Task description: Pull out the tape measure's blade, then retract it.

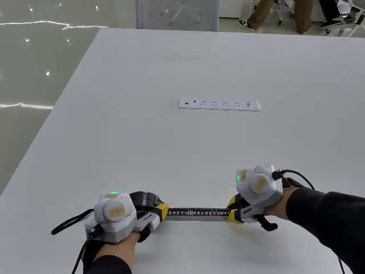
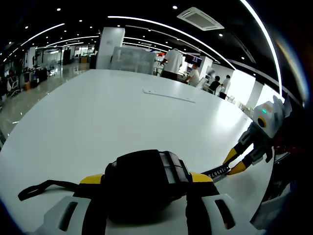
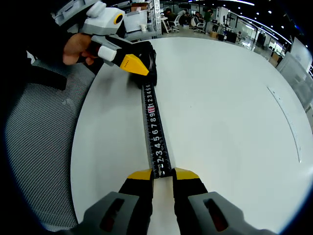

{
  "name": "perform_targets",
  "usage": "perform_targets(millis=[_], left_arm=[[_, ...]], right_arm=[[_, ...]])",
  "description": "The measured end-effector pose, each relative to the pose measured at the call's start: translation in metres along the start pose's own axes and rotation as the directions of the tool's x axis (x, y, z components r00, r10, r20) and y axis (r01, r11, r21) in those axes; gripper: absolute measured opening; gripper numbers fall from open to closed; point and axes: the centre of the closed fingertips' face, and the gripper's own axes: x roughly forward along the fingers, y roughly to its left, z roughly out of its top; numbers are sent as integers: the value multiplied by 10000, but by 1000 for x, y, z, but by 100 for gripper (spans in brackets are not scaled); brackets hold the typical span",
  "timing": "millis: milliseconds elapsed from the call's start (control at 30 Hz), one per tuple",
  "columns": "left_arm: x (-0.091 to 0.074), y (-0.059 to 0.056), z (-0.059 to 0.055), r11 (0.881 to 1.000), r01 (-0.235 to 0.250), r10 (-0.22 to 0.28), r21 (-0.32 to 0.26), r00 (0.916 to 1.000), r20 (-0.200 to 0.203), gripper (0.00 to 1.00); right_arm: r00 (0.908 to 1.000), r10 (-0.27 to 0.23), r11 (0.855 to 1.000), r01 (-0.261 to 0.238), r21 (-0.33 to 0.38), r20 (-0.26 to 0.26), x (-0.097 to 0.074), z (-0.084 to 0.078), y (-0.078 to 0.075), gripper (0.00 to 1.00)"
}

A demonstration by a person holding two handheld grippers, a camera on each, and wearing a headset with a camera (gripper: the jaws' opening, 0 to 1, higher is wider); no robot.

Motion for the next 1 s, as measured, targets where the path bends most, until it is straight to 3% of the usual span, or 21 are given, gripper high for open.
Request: perform_targets(millis=[1000], left_arm=[[0, 0, 0, 10000, 50, -50, -78, 10000, 17, 61]], right_arm=[[9992, 168, 9997, -173, 149, 352, 14, 26, 4, 11]])
